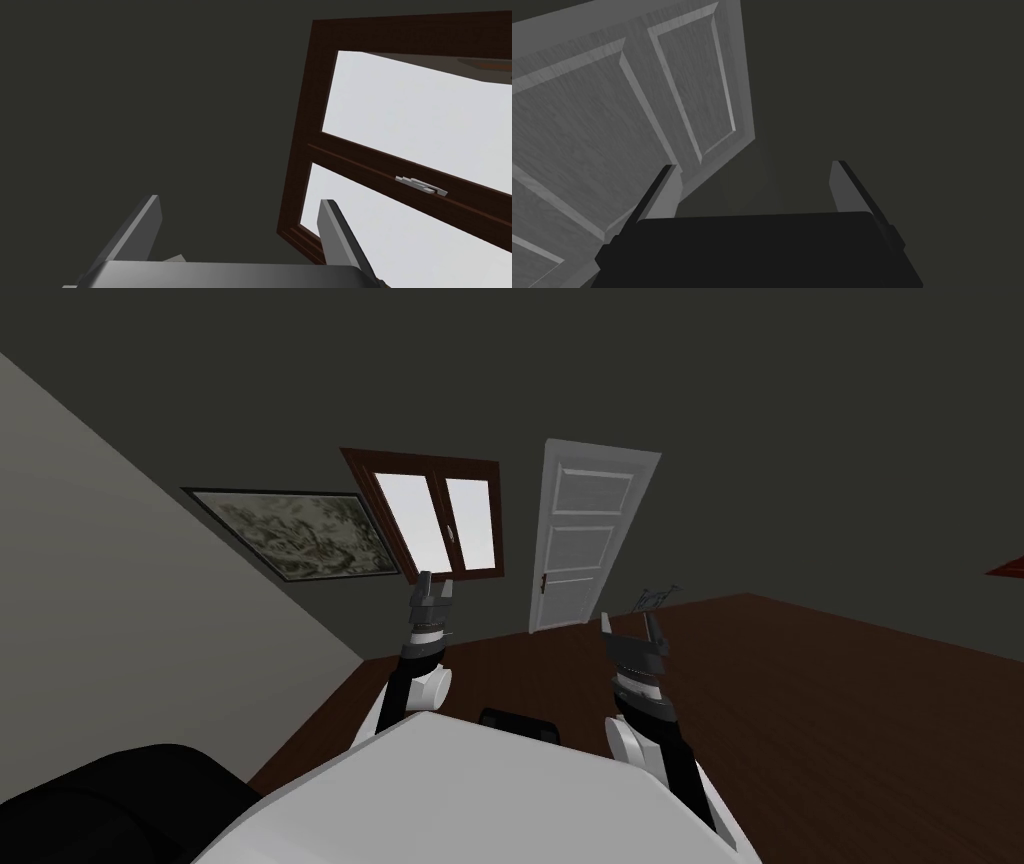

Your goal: Pull the door open

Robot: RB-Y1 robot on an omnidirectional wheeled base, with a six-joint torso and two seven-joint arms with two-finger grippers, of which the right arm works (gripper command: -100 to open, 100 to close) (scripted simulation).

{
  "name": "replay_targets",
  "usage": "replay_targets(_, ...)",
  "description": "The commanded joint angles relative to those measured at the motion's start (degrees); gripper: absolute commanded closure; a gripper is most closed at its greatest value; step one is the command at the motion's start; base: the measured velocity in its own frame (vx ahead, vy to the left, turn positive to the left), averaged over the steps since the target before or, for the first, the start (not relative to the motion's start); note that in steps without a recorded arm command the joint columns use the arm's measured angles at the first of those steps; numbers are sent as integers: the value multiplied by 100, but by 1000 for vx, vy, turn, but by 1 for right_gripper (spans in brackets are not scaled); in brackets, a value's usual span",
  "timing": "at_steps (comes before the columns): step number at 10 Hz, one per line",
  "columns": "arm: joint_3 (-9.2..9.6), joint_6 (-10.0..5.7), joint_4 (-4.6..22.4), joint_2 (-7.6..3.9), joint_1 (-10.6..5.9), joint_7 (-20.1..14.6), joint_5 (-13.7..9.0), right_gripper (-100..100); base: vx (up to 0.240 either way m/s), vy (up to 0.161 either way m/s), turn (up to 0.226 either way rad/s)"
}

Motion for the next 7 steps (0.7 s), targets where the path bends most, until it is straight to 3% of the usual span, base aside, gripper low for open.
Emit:
replay_targets(1, 71, -39, 160, -66, -20, -187, -120, -100, 97, 4, 91)
replay_targets(7, 324, -202, 903, -326, -198, -871, -591, -100, 95, -26, 106)
